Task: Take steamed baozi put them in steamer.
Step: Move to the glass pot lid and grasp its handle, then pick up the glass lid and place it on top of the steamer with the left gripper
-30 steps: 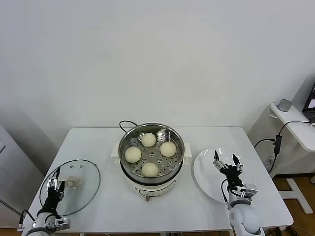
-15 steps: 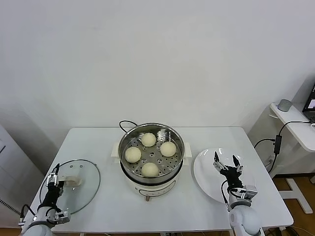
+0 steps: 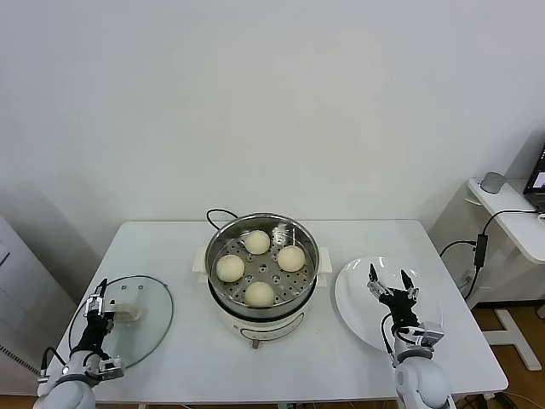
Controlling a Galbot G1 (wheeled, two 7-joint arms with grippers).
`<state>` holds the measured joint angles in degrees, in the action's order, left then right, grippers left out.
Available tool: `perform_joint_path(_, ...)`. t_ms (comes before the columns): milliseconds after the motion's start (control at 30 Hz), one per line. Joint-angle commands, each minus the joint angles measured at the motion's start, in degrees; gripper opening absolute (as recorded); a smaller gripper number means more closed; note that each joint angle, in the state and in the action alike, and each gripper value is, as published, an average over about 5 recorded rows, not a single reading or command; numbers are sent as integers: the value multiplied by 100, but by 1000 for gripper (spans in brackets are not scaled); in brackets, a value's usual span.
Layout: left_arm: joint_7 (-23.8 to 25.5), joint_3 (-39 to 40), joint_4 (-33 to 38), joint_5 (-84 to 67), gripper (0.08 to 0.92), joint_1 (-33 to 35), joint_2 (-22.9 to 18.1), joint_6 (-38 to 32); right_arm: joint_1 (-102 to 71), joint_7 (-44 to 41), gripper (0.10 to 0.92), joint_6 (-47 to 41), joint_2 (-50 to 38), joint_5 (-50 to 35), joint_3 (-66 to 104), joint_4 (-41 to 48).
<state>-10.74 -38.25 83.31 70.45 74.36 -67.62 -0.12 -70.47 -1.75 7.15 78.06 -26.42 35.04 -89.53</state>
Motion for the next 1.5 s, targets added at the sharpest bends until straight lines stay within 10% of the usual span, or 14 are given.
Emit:
perform_joint_path(33, 0, 11, -236, -68, 778, -88, 19, -128, -22, -1, 823, 9, 1, 5, 2, -21)
perform_joint_path(500, 124, 19, -104, -145, 377, -91, 45, -181, -12, 1, 823, -4, 33, 43, 0, -42)
perform_joint_path(800, 1019, -127, 1648, -863, 141, 557, -197, 1034, 25, 5, 823, -18, 38, 55, -9, -50)
perform_joint_path(1167, 1476, 579, 3633, 154, 127, 620, -646, 4366, 59, -9, 823, -54, 40, 55, -37, -97)
perform_joint_path(1500, 2507, 1675, 3749, 2431, 127, -171, -1594, 4512, 40, -30, 823, -143, -37, 53, -20, -183)
